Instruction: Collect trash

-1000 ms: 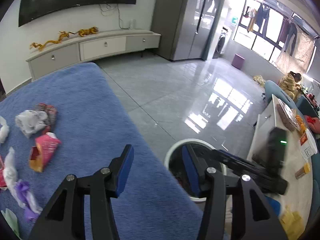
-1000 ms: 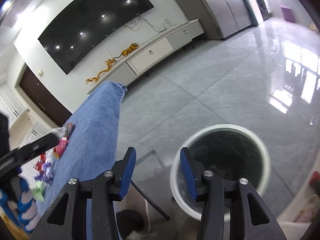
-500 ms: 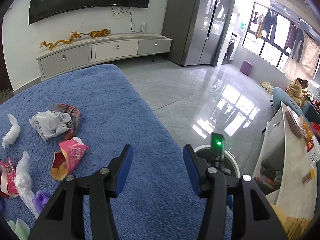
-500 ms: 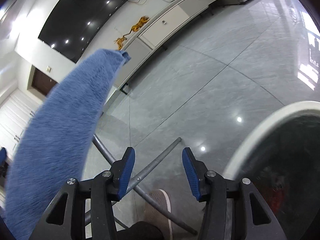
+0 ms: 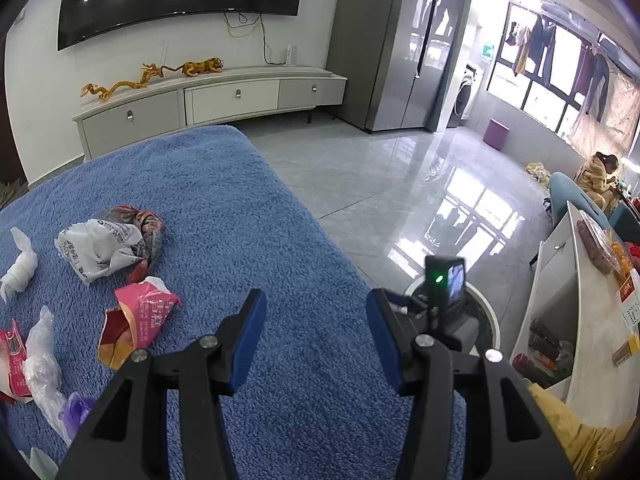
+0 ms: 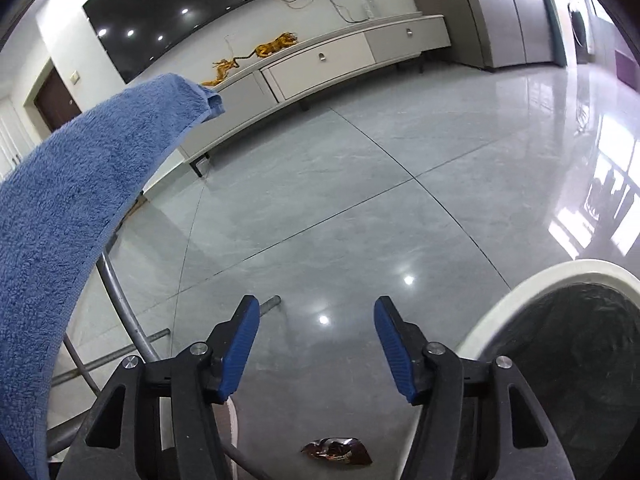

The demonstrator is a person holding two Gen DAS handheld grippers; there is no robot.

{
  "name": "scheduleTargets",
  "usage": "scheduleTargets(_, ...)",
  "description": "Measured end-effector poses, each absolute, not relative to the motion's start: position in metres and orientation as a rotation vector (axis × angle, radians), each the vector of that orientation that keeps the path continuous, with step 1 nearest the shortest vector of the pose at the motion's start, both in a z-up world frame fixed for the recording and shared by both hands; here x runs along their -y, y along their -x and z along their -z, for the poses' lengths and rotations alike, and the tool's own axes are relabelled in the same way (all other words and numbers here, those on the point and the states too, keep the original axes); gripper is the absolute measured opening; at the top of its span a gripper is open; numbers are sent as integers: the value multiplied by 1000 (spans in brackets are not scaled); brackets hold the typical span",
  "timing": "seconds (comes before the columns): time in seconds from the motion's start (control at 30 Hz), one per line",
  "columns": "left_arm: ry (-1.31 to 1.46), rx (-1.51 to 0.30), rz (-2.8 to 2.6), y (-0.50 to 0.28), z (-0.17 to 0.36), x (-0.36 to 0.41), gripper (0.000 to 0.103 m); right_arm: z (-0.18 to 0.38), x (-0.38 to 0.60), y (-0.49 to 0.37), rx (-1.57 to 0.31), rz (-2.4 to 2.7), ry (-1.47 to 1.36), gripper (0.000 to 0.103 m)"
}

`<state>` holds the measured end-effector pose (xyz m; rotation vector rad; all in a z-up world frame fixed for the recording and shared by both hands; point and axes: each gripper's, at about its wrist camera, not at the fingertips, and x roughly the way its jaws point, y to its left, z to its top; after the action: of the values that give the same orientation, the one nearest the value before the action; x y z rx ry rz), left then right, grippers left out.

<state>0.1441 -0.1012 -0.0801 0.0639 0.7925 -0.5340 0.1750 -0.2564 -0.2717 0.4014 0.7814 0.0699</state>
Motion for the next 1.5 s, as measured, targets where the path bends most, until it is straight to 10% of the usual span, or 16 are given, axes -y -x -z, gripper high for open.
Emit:
scheduleTargets(0.5, -34, -789, 543, -148, 54, 86, 50, 429, 171, -174, -1180, -265, -339, 65)
scheduleTargets(0.93, -22, -798, 476, -159, 51, 71, 51, 527, 105, -168, -1336, -318, 246, 67)
scheduleTargets(1.5, -1, -814, 457, -162, 52, 64, 51, 536, 124, -204, -1437, -250, 132, 20)
